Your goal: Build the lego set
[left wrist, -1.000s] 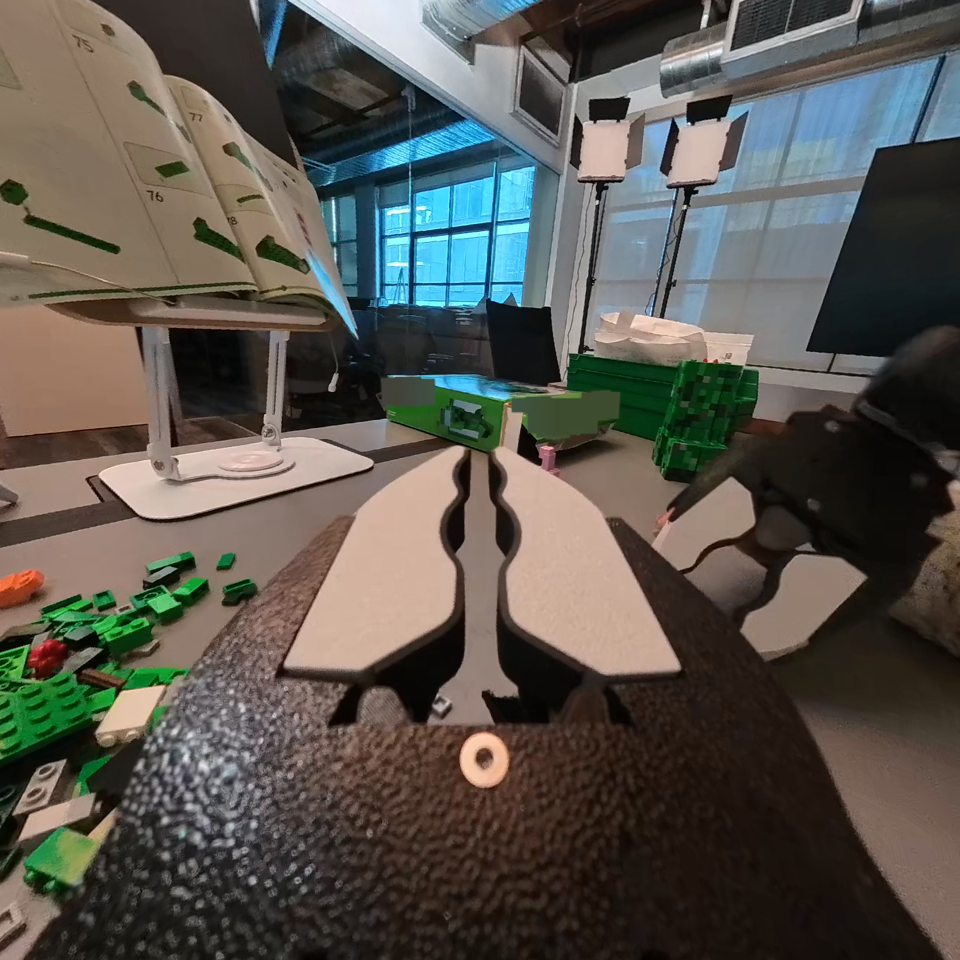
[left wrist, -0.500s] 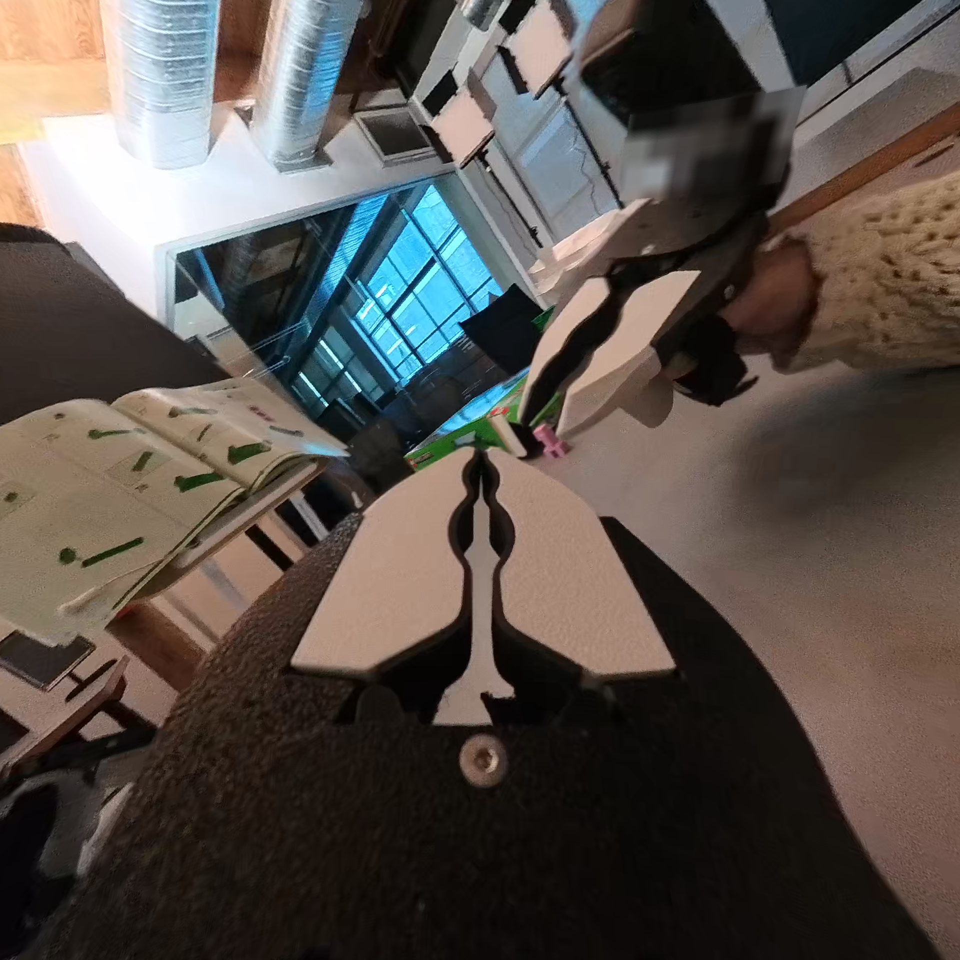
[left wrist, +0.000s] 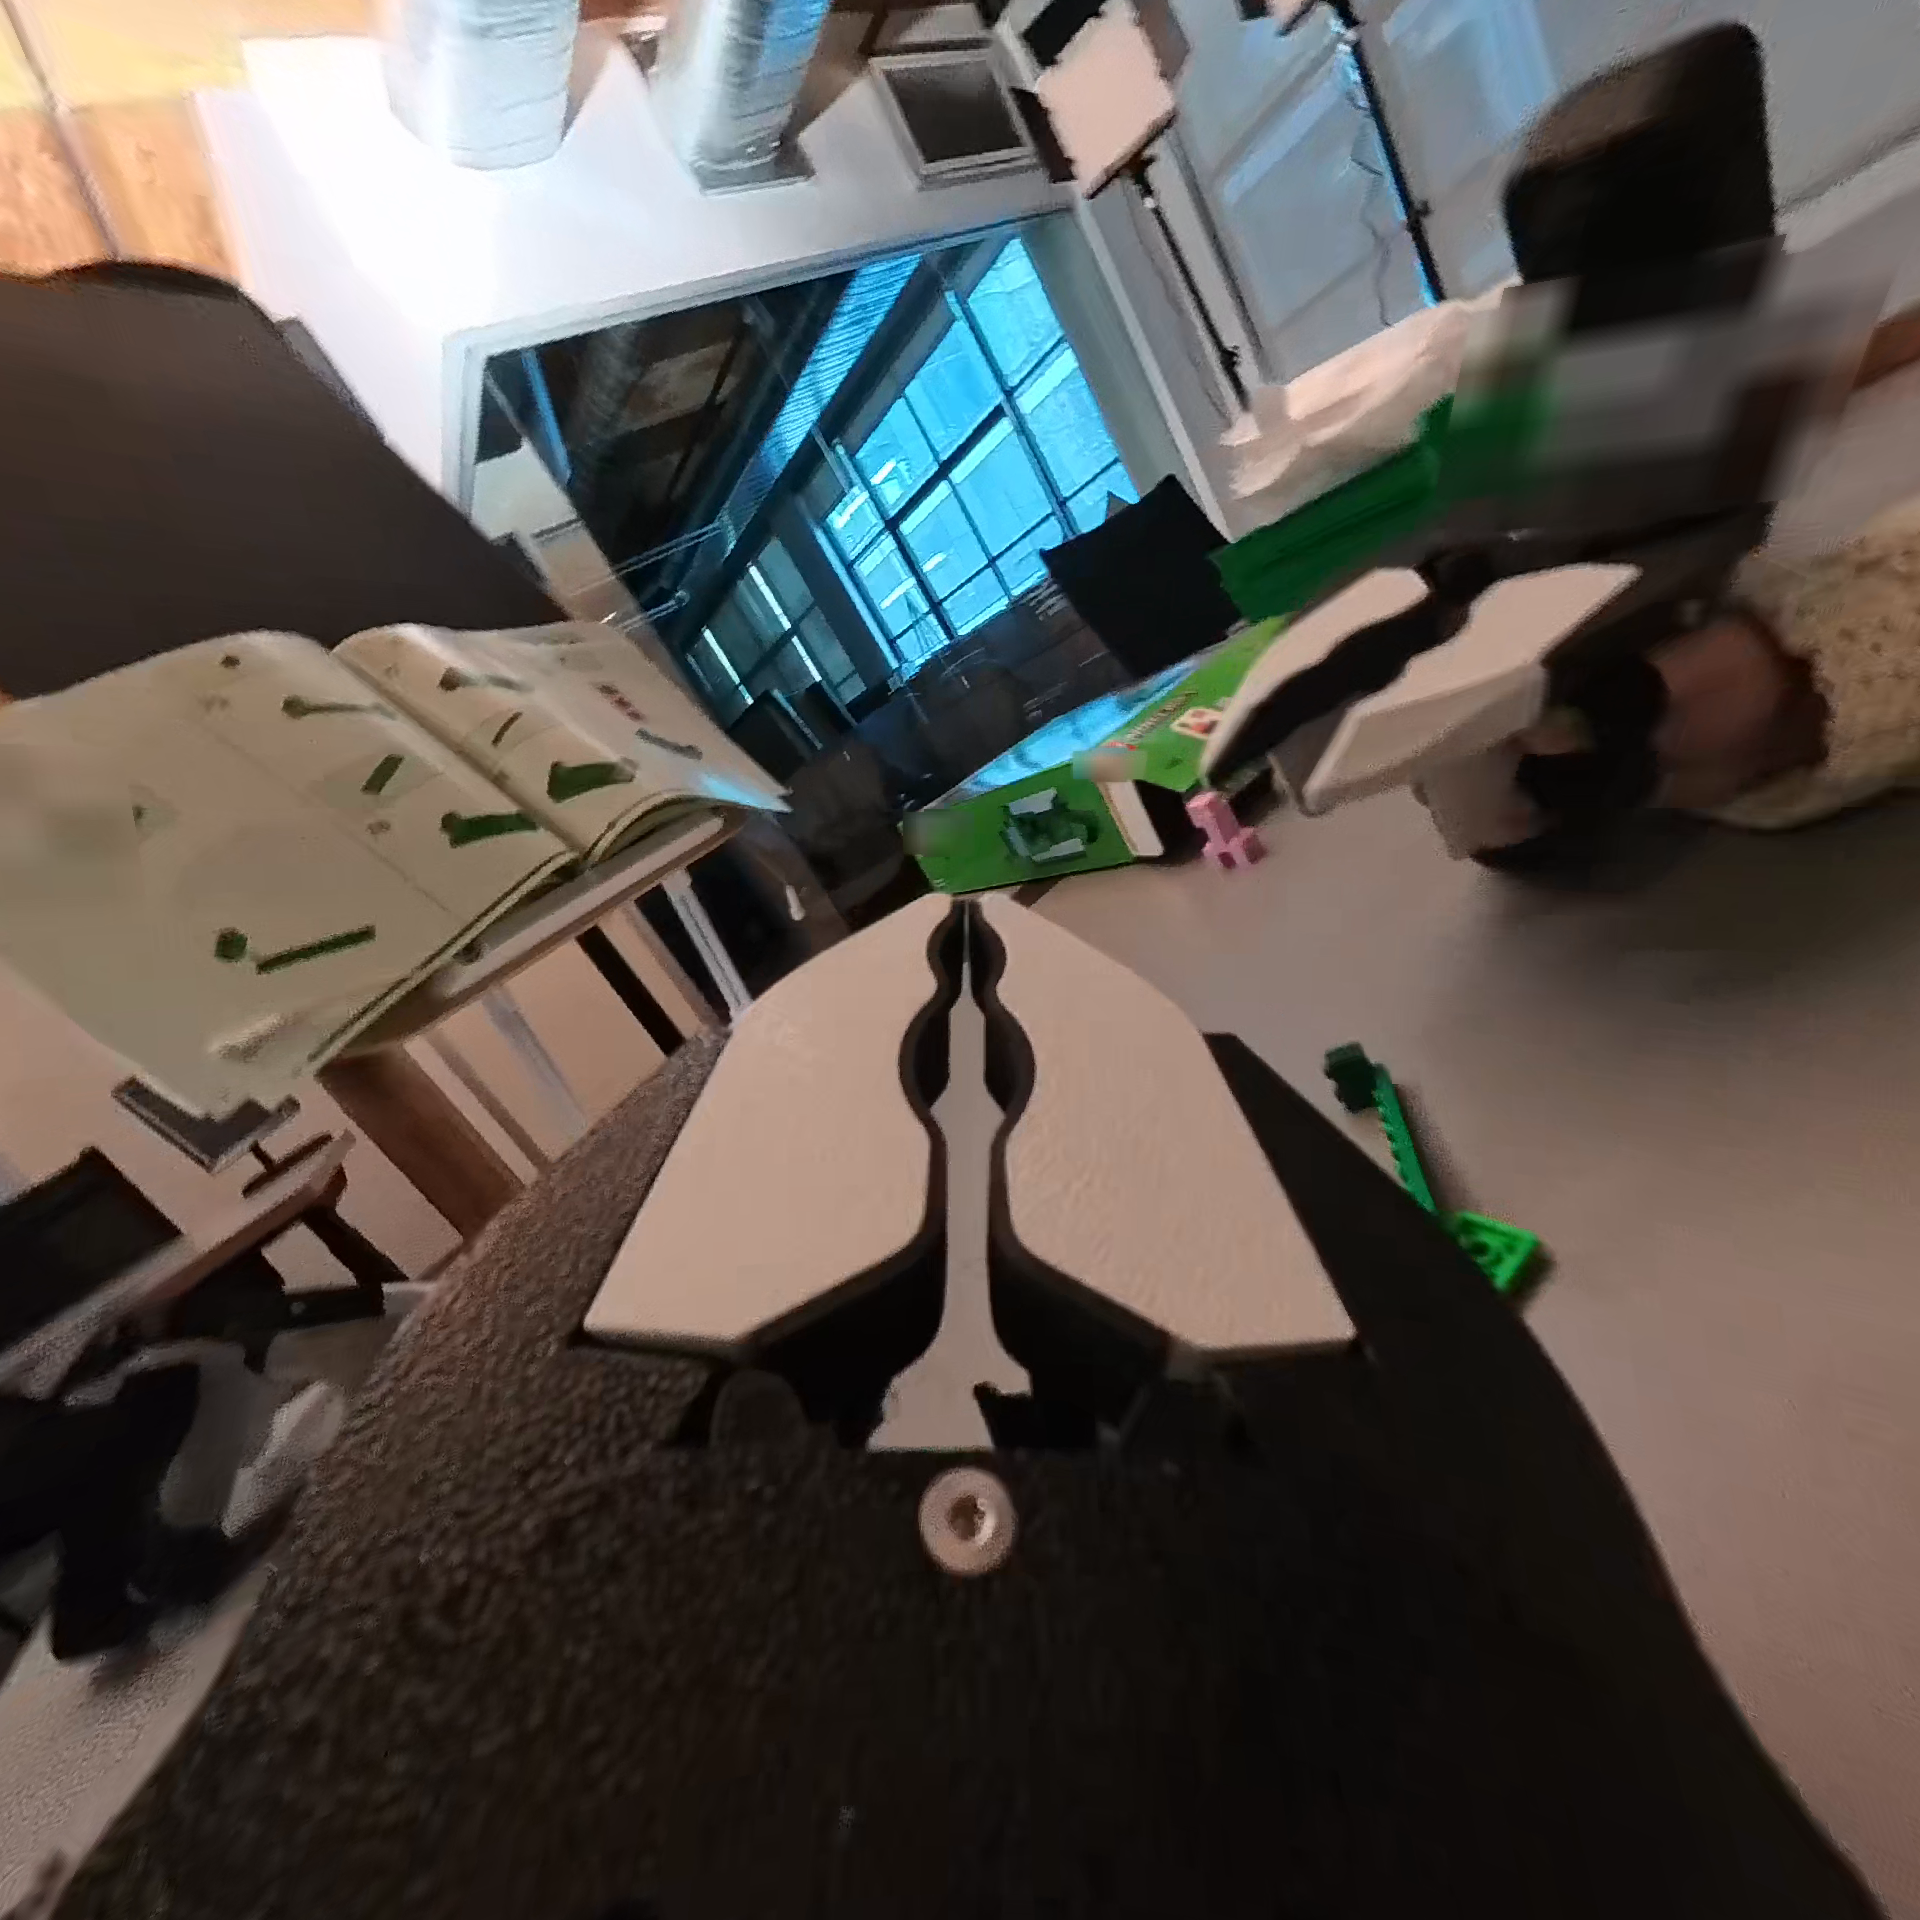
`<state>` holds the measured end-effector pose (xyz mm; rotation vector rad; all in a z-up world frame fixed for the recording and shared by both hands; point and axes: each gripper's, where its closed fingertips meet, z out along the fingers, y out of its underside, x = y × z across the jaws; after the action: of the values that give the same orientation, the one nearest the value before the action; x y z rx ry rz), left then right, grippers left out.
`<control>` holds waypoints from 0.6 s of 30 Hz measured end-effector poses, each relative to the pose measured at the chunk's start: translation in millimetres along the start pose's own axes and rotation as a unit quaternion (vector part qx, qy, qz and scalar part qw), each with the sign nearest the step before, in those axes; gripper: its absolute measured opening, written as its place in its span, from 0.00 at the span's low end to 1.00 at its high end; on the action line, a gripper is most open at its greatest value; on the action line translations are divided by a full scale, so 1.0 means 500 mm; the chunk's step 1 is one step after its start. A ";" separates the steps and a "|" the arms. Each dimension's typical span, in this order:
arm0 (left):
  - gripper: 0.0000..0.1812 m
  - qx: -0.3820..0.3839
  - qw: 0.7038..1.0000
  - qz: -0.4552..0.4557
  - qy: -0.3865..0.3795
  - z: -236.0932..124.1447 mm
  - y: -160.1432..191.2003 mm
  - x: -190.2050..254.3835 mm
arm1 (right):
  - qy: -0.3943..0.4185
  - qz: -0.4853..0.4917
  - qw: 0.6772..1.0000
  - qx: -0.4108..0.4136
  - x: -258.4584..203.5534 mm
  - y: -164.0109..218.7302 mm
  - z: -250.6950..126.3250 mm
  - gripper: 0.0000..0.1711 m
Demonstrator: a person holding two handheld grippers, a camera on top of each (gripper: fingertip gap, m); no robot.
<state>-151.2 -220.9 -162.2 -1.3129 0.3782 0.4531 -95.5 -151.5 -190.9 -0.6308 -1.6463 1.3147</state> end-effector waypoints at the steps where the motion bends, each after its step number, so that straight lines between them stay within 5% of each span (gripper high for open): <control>1: 0.00 -0.002 1.000 -0.019 -0.013 0.005 0.004 -0.012 | -0.016 -0.002 1.000 -0.001 0.000 0.004 0.002 0.17; 8: 0.00 -0.014 0.994 -0.079 -0.076 0.023 0.027 -0.064 | -0.207 0.073 0.975 -0.007 -0.034 0.014 -0.004 0.13; 18: 0.00 -0.026 0.993 -0.084 -0.075 0.041 0.035 -0.053 | -0.333 0.081 0.914 -0.217 -0.072 0.125 0.003 0.14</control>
<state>-182.5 -200.3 -158.8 -1.3404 0.1297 0.4188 -89.3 -162.9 -261.7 -0.6193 -2.5388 1.3751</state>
